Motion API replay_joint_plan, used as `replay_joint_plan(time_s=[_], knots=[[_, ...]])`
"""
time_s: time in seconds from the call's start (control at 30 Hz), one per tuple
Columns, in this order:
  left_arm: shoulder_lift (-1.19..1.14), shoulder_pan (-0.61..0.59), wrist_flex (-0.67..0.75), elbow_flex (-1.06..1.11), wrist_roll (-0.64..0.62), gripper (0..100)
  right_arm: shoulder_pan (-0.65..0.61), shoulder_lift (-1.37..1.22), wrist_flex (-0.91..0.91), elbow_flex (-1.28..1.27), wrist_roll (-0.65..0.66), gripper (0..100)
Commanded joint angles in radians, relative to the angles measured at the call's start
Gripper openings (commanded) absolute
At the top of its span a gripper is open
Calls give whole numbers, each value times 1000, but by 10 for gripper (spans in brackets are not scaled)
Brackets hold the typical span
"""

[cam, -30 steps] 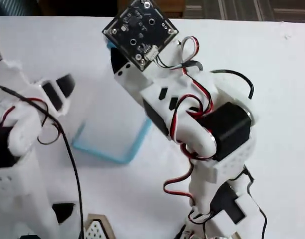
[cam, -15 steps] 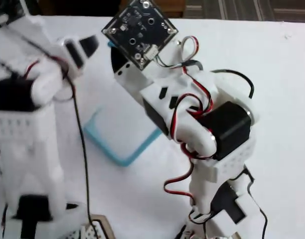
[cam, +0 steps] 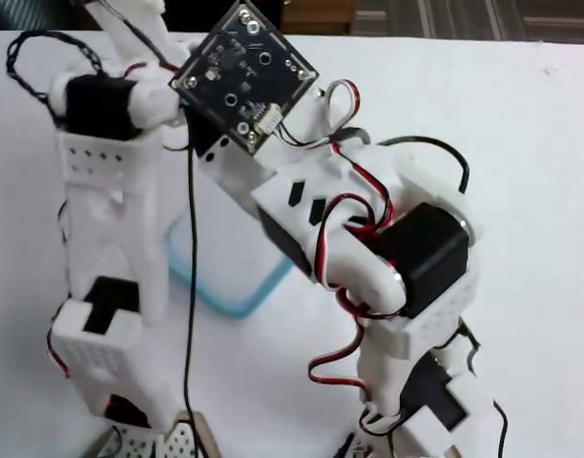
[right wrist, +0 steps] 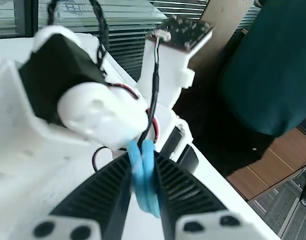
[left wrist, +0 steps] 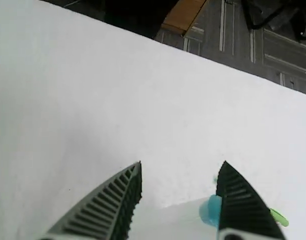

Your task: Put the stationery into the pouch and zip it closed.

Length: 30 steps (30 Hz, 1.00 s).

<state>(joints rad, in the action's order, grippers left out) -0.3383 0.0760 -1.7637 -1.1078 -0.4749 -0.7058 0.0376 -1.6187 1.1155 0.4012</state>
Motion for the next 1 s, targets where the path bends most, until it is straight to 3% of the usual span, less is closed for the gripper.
replay_joint_plan(time_s=[0.0, 0.97], knots=[[-21, 10, -9, -44, -2, 255, -8, 33, 1, 31, 8, 18], [-166, 108, 41, -8, 149, 218, -7, 33, 7, 32, 8, 18]])
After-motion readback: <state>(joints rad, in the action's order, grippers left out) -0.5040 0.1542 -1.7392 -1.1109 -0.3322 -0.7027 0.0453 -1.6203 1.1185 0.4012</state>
